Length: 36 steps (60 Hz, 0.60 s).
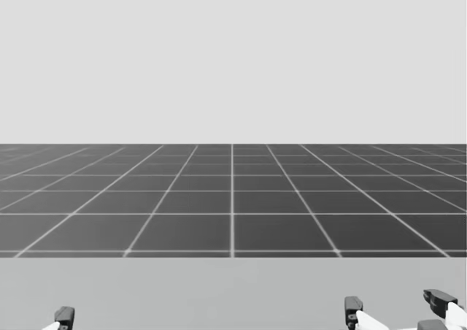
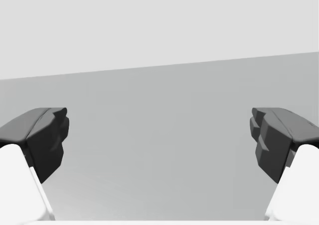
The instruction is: Pick up the potted meat can and lift it.
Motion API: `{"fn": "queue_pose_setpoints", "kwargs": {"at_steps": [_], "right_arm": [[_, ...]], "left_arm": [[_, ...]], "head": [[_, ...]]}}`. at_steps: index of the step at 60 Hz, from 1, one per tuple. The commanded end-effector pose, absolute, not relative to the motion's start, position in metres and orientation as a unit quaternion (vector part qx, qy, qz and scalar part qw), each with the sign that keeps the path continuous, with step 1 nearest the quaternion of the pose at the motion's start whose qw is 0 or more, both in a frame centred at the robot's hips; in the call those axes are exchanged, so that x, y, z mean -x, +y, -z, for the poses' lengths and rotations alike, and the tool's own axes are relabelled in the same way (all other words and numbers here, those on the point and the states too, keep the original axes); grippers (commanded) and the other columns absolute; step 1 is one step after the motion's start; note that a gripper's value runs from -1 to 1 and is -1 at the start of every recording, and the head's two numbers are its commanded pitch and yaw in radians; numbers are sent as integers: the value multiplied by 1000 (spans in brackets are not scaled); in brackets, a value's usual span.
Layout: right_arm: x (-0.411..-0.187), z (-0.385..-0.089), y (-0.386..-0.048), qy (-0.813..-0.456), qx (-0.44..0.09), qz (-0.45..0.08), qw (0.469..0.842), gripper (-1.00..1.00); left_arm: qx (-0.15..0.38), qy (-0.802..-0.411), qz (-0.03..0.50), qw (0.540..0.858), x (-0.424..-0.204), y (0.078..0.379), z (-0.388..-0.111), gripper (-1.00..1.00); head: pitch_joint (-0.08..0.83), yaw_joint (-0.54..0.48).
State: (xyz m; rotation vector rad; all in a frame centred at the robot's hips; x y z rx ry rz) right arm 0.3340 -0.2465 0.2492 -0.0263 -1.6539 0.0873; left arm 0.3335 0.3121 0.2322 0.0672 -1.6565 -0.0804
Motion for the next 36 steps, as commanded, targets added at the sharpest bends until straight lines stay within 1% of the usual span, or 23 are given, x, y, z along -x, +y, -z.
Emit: {"fn": "queue_pose_setpoints", "kwargs": {"at_steps": [1, 7, 13, 15, 18, 20, 29, 30, 34, 35, 36], "right_arm": [[-332, -249, -246, -736, -1, -33, 676, -1000], [-333, -251, -247, -735, -3, -36, 677, -1000], [-333, -251, -247, -733, -1, -37, 680, -1000], [-334, -250, -247, -732, 2, -37, 680, -1000], [-334, -250, -247, -732, 3, -37, 680, -1000], [-335, -250, -247, -731, 5, -37, 681, -1000], [-336, -249, -247, -732, 8, -37, 680, -1000], [-336, -249, -247, -733, 9, -36, 680, -1000], [-336, -250, -248, -733, 9, -35, 679, -1000], [-335, -250, -248, -734, 9, -34, 679, -1000], [-336, -250, -248, -734, 9, -34, 679, -1000]], "left_arm": [[-31, -736, 37, 675, -333, 312, -232, -1000], [-30, -737, 36, 675, -333, 312, -232, -1000], [-30, -737, 36, 674, -333, 312, -232, -1000], [-31, -737, 36, 675, -333, 312, -232, -1000], [-31, -736, 36, 675, -333, 312, -232, -1000], [-31, -736, 37, 675, -334, 312, -232, -1000], [-33, -735, 40, 676, -334, 312, -231, -1000], [-33, -735, 41, 676, -335, 312, -231, -1000], [-34, -735, 41, 676, -335, 312, -230, -1000], [-34, -735, 41, 676, -335, 311, -230, -1000], [-34, -735, 41, 676, -335, 311, -230, -1000]], "head": [[11, -3], [44, 0], [120, 7], [161, 10], [195, 12], [238, 14], [365, 13], [395, 14], [432, 17], [460, 22], [469, 24]]}}
